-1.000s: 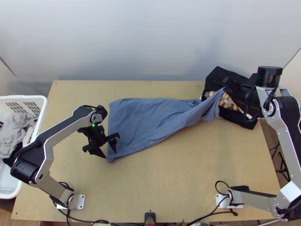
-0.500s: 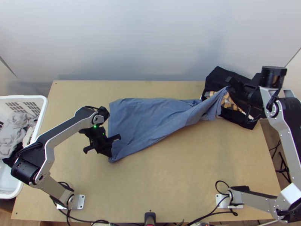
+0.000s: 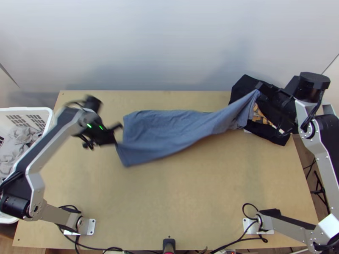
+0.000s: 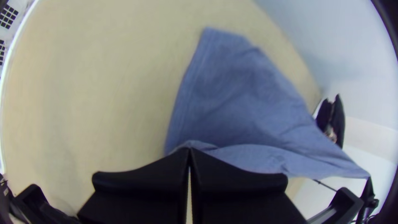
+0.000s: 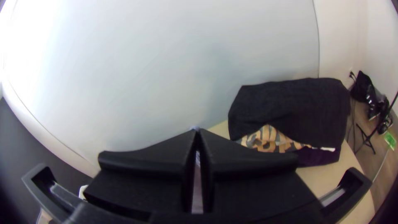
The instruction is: Fold the t-shirt
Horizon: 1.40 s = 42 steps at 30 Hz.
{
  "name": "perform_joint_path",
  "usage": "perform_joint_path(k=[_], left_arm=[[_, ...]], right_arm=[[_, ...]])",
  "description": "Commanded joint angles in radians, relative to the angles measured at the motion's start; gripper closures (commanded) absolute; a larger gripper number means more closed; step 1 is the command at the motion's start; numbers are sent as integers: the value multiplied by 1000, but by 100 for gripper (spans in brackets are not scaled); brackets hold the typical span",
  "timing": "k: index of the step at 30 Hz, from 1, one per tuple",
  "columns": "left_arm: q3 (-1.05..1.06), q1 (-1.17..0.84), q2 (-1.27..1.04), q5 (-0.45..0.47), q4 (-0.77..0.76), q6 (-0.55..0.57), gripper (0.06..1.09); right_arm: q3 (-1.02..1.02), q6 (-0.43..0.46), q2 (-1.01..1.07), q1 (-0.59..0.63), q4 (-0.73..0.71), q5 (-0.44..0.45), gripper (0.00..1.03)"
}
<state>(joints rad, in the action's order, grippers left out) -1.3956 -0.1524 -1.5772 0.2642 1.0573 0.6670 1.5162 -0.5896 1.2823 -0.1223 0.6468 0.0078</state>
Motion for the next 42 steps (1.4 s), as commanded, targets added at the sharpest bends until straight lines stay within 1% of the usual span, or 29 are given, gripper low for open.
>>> perform_joint_path(k=[1,4,6,10,13,18,21,23,27,31,34,38,42], left_arm=[[-269,195,42,-28,-132,46,104],[-375,261,52,-29,-224,79,104],[-459,290,39,-39,-243,82,104],[-580,333,23,-59,-263,79,104],[-597,352,71,-77,-322,68,104],[-595,372,164,-180,-430,-1,104],[-594,392,212,-226,-490,-63,104],[-597,412,237,-229,-500,-89,104],[-594,453,298,-229,-510,-139,104],[-560,482,385,-229,-513,-161,104],[-505,493,482,-226,-505,-159,104],[-379,487,631,-218,-433,-164,104],[-203,478,764,-217,-401,-165,104]], right_arm=[[-5,116,-9,-56,-220,77,100],[1,269,-5,-126,-388,169,100],[22,344,14,-142,-472,189,100],[136,333,49,-139,-487,201,100],[147,303,6,-128,-562,201,100],[154,301,-80,-123,-722,199,100],[182,300,-113,-114,-734,199,100],[183,295,-156,-117,-733,199,100],[144,297,-296,-165,-665,195,100],[71,303,-465,-197,-576,193,100],[61,300,-575,-201,-429,193,100],[36,294,-701,-227,-222,193,100],[21,294,-758,-234,-99,195,100]])
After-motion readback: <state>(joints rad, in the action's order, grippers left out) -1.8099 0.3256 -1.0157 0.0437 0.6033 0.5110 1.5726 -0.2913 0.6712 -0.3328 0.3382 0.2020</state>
